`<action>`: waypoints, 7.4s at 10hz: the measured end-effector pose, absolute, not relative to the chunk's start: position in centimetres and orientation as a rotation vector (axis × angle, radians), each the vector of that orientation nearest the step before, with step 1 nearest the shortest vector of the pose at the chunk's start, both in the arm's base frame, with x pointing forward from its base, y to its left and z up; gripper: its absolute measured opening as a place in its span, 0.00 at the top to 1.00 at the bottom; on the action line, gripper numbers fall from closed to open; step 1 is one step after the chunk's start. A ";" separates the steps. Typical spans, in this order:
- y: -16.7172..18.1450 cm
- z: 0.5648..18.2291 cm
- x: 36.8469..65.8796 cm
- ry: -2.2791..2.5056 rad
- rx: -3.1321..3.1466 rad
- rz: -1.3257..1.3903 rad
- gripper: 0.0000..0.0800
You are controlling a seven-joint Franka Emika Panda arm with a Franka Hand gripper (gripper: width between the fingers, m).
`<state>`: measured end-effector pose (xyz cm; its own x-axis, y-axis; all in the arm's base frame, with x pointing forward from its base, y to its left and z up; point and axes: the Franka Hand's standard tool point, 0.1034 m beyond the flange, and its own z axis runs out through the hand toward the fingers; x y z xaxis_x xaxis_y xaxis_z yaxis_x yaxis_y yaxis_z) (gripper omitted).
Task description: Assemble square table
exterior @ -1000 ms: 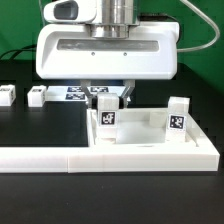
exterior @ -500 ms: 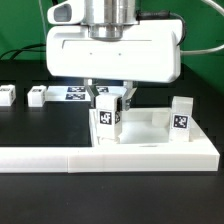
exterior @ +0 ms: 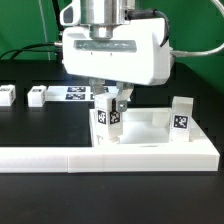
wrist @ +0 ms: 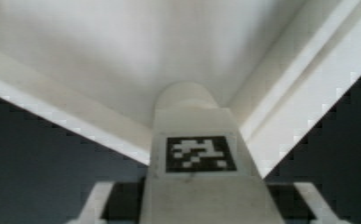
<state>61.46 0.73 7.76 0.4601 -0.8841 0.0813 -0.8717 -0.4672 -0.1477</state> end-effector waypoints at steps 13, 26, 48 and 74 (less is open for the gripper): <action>1.1 7.9 61.4 0.607 -3.030 -0.228 0.19; 0.5 8.3 61.9 -0.350 -3.148 -0.225 0.44; 0.6 8.0 61.5 1.859 -2.392 -0.206 0.55; 0.5 8.2 62.0 -0.052 -3.144 -0.265 0.64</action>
Offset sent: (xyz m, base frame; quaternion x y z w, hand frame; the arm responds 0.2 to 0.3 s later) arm 0.0000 0.0000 0.0000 0.0000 0.0000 0.0000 1.0000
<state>61.95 0.48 8.24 0.9854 0.0337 0.1669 0.0314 -0.9994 0.0162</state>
